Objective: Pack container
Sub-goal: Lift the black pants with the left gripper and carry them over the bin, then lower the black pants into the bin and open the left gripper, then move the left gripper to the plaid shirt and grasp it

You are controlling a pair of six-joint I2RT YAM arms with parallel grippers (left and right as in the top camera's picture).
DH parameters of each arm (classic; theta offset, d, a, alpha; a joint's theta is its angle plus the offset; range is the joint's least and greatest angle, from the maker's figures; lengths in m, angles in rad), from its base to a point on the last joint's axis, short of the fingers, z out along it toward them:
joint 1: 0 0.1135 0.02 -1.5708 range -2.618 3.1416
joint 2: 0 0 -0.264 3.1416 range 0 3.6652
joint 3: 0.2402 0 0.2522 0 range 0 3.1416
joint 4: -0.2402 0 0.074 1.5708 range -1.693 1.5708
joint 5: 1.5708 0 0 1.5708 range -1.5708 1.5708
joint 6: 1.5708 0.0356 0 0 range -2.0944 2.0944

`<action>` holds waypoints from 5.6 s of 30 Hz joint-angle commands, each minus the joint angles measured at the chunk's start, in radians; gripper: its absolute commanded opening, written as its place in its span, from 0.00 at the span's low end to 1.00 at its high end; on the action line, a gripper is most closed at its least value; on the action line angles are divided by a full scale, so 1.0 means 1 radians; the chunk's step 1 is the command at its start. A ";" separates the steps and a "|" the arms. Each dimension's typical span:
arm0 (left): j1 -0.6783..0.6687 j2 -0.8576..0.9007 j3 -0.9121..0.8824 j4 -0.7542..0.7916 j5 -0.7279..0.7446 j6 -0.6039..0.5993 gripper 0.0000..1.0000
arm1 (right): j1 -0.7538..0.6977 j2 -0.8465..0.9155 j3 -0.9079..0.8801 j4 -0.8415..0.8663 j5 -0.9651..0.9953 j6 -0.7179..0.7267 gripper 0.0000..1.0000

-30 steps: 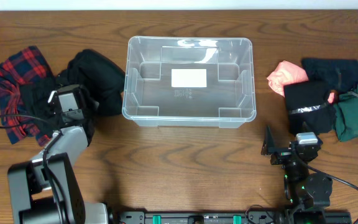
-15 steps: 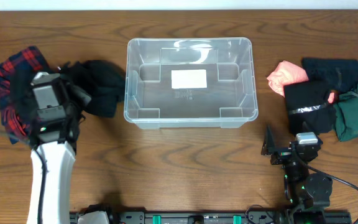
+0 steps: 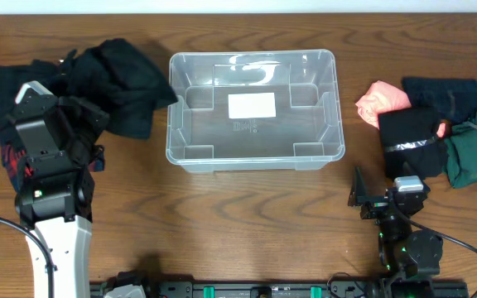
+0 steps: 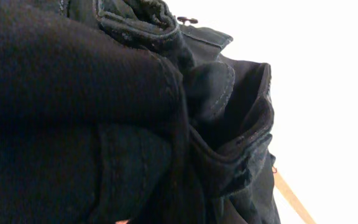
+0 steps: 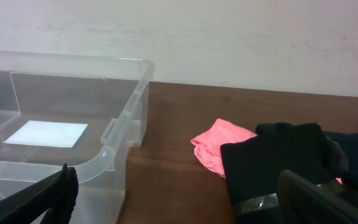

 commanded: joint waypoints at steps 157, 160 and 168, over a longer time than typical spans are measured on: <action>-0.020 0.478 0.304 -0.173 -0.324 0.483 0.86 | -0.013 -0.005 -0.003 -0.003 0.003 0.003 0.99; 0.008 0.535 0.304 -0.212 -0.391 0.478 0.86 | -0.013 -0.005 -0.003 -0.003 0.003 0.003 0.99; 0.079 0.684 0.304 -0.252 -0.468 0.395 0.87 | -0.013 -0.005 -0.003 -0.003 0.003 0.003 0.99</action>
